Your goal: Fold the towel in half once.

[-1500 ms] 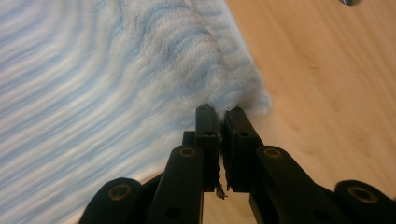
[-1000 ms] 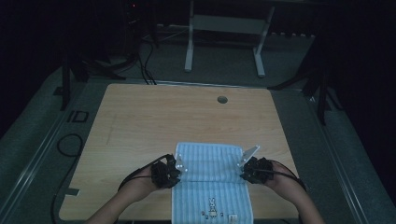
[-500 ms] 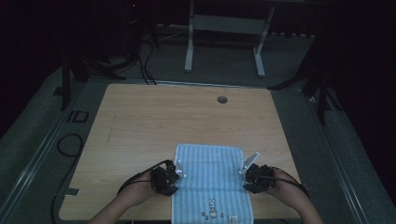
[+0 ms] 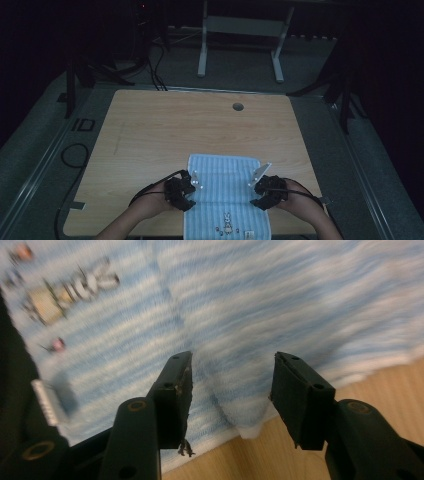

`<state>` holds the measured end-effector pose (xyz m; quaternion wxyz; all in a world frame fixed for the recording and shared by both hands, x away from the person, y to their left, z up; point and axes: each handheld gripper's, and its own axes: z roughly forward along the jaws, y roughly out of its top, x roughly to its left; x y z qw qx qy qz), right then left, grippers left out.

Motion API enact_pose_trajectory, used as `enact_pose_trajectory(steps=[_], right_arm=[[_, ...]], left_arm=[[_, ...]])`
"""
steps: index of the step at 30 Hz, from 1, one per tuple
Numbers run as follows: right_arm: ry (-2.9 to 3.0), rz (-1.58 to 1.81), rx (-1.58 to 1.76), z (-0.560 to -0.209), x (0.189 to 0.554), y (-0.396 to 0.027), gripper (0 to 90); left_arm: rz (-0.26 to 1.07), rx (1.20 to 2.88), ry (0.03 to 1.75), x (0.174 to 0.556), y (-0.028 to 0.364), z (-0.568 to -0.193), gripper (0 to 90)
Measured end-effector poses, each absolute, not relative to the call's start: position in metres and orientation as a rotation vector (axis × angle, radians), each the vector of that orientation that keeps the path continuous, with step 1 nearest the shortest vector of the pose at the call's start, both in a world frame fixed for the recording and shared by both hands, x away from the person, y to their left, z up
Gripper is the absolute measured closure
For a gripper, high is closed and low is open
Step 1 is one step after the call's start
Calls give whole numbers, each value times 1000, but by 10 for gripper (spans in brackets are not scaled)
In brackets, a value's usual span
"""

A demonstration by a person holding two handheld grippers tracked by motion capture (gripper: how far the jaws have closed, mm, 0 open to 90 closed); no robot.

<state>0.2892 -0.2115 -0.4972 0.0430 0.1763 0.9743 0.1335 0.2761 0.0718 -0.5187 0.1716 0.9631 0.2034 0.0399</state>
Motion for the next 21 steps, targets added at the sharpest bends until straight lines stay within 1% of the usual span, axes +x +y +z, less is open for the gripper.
enact_pose_trajectory(steps=[2, 6, 12, 15, 16, 21], right_arm=[[2981, 337, 559, -509, 295, -210, 496], [2990, 311, 547, -517, 299, -210, 479], [2970, 301, 565, -518, 316, -211, 477], [2964, 289, 570, -518, 331, -209, 474], [2964, 281, 582, -518, 341, -208, 473], [2954, 269, 613, -518, 359, -204, 470]], left_arm=[[116, 2735, 573, 279, 71, -523, 530], [112, 2727, 581, 285, 70, -523, 530], [139, 2736, 596, 301, 67, -523, 534], [159, 2749, 604, 312, 64, -523, 533], [166, 2752, 609, 315, 63, -523, 532], [165, 2747, 650, 337, 64, -522, 531]])
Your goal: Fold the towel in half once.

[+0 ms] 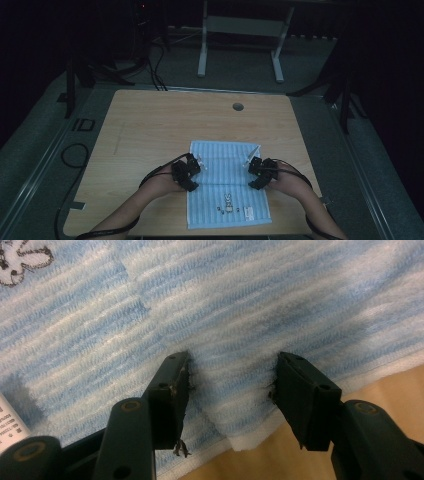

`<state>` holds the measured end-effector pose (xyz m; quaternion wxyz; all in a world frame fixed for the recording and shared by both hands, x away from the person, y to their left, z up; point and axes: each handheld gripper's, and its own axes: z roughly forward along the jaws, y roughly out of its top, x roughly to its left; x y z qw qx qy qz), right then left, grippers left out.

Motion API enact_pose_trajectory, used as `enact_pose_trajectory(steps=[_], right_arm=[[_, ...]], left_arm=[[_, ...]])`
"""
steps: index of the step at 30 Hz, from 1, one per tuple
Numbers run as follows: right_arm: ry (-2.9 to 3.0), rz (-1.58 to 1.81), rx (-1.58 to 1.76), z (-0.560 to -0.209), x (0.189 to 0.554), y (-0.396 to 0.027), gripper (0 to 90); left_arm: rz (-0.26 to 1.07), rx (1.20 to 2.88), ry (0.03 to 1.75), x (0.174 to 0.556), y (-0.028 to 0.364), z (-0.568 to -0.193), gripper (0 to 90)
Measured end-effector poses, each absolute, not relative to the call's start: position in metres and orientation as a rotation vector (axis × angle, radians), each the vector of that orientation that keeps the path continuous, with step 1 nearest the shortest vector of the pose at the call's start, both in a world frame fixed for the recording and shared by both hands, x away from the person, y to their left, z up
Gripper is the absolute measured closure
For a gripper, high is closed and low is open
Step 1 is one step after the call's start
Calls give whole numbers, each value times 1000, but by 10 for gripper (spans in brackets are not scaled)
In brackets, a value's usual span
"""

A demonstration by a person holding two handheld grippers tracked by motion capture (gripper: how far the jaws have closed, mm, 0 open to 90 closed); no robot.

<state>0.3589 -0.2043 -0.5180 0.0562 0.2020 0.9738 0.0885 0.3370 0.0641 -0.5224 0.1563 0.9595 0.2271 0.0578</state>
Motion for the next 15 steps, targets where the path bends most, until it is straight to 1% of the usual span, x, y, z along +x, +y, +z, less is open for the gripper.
enact_pose_trajectory(steps=[7, 10, 13, 15], right_arm=[[2958, 259, 645, -518, 380, -199, 459], [2955, 252, 640, -518, 380, -199, 457], [2962, 255, 616, -515, 377, -200, 415], [2963, 261, 624, -513, 377, -201, 414]], left_arm=[[159, 2732, 686, 357, 68, -523, 518], [170, 2744, 678, 356, 67, -522, 518], [146, 2751, 673, 355, 66, -520, 487], [164, 2748, 673, 355, 67, -513, 486]])
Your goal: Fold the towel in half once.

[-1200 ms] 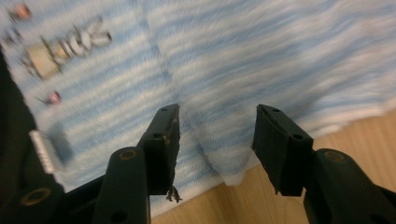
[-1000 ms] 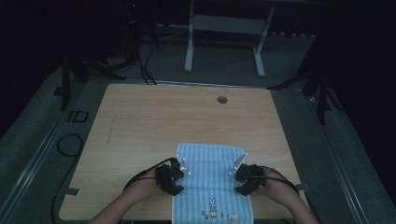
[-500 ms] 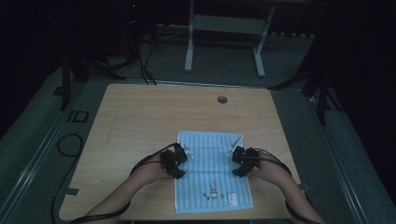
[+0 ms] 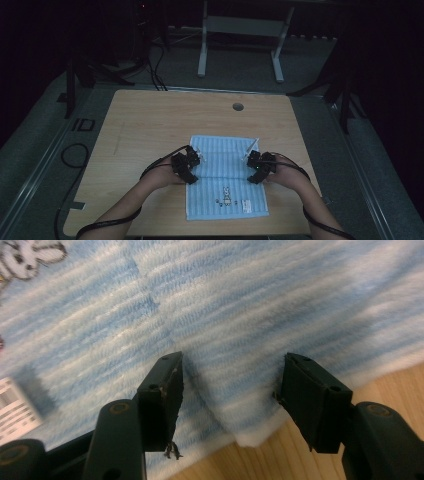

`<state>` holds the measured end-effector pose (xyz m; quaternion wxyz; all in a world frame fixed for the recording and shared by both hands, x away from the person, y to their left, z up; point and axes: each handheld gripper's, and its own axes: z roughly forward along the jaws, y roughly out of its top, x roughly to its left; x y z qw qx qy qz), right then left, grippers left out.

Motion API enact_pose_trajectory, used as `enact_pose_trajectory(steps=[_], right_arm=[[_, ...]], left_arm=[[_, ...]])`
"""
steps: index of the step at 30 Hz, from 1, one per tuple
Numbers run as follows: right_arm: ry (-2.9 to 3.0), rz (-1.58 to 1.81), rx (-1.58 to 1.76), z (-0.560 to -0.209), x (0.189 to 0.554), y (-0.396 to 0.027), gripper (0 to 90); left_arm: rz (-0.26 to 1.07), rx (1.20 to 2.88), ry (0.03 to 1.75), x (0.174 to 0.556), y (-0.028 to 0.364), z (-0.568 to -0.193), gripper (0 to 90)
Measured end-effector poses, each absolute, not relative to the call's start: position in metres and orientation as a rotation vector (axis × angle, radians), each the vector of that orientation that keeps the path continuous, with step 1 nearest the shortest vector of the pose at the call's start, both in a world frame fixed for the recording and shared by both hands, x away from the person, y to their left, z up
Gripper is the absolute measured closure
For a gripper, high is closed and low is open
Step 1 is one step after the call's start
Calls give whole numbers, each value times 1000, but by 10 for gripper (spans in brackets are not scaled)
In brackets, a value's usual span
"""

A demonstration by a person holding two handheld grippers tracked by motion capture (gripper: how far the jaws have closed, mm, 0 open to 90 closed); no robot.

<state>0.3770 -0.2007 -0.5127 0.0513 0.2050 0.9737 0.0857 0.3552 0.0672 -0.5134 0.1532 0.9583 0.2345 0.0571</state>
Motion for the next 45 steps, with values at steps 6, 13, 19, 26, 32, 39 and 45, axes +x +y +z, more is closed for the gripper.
enact_pose_trajectory(steps=[6, 13, 19, 26, 32, 39, 45], right_arm=[[2875, 405, 729, -480, 397, -216, 415], [2772, 445, 918, -463, 434, -222, 439], [2698, 397, 1060, -467, 469, -216, 454], [2708, 346, 1190, -489, 499, -206, 462], [2717, 270, 1229, -504, 508, -200, 476], [2742, 192, 1199, -516, 508, -196, 529], [2733, 153, 1134, -516, 503, -194, 657]], left_arm=[[227, 2707, 728, 372, 76, -489, 487], [258, 2641, 883, 414, 86, -479, 486], [284, 2632, 980, 448, 81, -486, 465], [287, 2656, 1015, 475, 71, -498, 465], [277, 2650, 1055, 486, 69, -507, 465], [259, 2691, 1056, 487, 65, -520, 465], [236, 2669, 1044, 483, 65, -521, 532]])
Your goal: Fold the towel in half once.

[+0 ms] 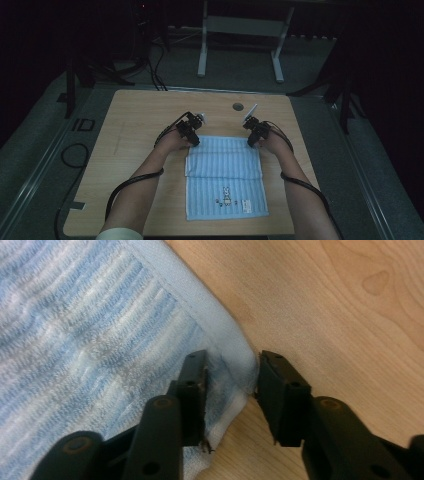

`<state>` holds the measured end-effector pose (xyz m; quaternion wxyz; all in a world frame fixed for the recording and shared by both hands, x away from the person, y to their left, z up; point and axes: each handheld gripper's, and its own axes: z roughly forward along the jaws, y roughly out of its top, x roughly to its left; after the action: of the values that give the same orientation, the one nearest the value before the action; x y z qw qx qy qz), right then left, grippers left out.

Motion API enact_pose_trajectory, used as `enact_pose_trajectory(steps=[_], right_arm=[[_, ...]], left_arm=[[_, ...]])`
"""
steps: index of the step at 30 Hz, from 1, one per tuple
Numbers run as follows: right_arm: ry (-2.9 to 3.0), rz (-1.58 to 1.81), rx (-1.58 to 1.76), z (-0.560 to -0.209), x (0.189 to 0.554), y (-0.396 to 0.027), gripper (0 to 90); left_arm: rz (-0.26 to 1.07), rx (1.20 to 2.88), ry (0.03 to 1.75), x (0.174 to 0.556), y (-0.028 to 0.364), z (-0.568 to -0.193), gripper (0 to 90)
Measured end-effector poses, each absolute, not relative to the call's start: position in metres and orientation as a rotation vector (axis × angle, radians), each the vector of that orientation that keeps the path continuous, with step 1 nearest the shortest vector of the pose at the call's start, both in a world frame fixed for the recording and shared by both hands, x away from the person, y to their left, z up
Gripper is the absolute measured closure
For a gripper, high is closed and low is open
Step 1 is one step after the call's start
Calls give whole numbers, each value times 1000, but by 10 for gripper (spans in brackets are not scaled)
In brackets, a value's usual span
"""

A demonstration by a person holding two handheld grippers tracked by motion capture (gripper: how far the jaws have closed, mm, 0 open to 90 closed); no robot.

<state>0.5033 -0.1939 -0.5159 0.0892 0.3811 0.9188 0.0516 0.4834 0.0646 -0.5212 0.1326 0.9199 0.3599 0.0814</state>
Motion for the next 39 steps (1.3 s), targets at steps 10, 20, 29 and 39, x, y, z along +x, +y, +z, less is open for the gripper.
enact_pose_trajectory(steps=[10, 20, 29, 39], right_arm=[[2690, 80, 1038, -518, 496, -183, 792], [2687, 123, 1046, -513, 495, -185, 822], [2645, 258, 1035, -479, 489, -193, 822], [2534, 417, 1008, -413, 482, -206, 819]], left_arm=[[195, 2657, 1002, 475, 59, -522, 870], [260, 2603, 1018, 470, 59, -515, 895], [336, 2512, 956, 463, 61, -464, 895], [491, 2427, 894, 445, 73, -405, 894]])
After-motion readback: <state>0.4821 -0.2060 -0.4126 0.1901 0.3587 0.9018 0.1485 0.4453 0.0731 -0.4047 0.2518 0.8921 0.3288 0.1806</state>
